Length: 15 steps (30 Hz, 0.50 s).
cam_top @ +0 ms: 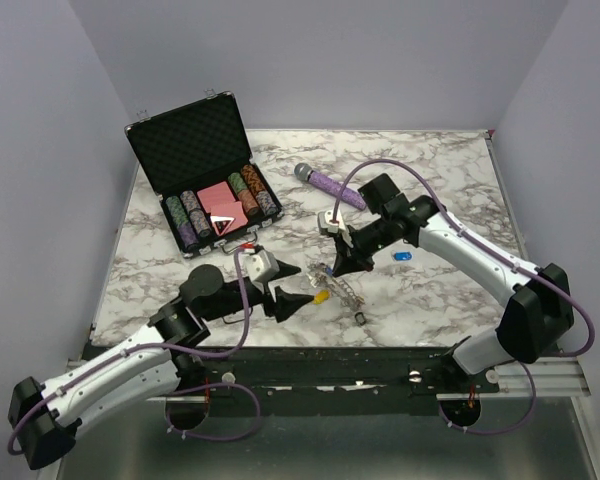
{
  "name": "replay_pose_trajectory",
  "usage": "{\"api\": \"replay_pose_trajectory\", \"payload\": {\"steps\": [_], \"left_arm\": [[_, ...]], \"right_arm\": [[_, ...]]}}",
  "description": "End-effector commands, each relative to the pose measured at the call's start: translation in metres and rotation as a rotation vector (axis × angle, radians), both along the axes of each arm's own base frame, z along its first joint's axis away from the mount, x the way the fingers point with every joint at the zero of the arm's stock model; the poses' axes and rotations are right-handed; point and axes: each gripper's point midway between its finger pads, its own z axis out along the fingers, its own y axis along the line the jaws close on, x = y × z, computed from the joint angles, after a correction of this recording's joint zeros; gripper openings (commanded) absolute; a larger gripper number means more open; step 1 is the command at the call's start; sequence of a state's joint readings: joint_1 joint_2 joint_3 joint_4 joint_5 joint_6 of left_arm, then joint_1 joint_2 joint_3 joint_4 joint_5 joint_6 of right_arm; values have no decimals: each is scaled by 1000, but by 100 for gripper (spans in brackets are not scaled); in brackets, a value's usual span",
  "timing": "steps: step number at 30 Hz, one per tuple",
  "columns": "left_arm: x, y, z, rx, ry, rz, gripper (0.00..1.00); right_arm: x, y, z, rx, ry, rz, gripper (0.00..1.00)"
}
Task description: Put the keys on the keyring
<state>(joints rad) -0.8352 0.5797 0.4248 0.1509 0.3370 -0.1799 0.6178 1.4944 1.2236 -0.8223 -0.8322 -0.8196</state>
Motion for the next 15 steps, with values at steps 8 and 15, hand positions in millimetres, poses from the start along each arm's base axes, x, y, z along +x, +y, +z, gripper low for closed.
{"api": "replay_pose_trajectory", "payload": {"steps": [8, 15], "left_arm": [[14, -50, -18, 124, -174, -21, 69], [19, -57, -22, 110, -179, 19, 59]], "right_arm": [[-22, -1, 23, 89, 20, 44, 0], [-26, -2, 25, 105, 20, 50, 0]]}}
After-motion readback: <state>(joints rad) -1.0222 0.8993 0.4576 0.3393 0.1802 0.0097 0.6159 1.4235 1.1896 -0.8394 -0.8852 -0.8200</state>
